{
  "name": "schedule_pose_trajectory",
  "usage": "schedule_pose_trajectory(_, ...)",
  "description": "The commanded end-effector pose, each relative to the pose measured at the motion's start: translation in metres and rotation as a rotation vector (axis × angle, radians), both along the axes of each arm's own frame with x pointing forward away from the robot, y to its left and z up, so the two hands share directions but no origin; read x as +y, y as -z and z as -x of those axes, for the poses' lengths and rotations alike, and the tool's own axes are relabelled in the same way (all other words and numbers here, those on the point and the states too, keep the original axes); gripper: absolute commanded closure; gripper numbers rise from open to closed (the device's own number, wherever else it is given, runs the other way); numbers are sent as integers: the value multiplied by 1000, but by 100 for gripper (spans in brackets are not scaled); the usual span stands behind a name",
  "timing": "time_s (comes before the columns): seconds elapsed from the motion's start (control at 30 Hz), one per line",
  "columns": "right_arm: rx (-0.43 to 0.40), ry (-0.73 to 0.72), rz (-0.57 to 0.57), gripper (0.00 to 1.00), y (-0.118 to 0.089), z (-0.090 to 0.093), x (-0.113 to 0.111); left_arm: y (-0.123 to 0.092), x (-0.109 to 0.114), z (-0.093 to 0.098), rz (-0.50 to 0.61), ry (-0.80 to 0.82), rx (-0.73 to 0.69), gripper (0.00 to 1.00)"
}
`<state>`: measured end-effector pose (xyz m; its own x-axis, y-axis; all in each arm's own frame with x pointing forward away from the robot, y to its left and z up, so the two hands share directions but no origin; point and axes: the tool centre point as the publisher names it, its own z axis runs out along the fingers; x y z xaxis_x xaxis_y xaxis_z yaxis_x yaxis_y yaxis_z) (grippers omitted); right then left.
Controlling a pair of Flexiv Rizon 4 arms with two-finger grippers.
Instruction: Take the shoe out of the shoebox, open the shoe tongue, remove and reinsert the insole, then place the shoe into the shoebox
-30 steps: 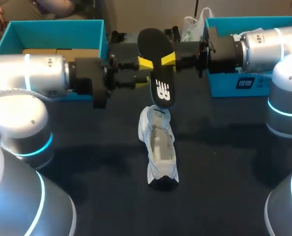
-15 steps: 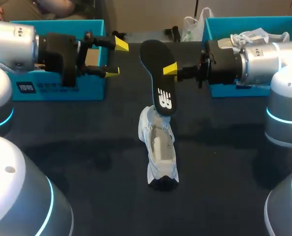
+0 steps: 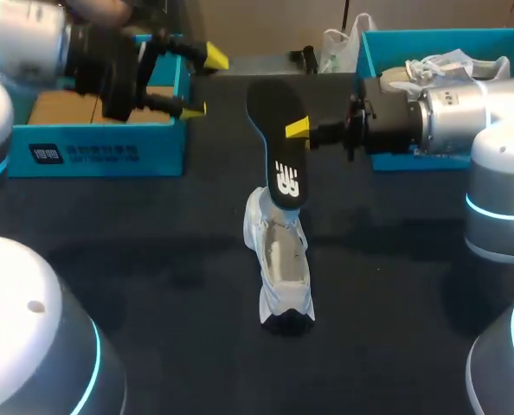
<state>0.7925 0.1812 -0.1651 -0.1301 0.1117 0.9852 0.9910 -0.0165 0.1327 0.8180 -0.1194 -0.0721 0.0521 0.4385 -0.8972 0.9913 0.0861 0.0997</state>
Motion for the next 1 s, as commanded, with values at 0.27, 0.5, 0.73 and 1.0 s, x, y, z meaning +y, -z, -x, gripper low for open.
schedule_pose_trajectory(0.27,10,12,2,100,7,1,4,-24,-11,-28,-494,52,41,0)
schedule_pose_trajectory(0.5,10,12,2,100,7,1,4,-31,-30,-31,-675,39,129,0)
schedule_pose_trajectory(0.73,10,12,2,100,7,1,4,-30,-68,-32,-890,13,151,0)
schedule_pose_trajectory(1.0,10,12,2,100,7,1,4,-29,-94,-36,-1024,-29,138,0)
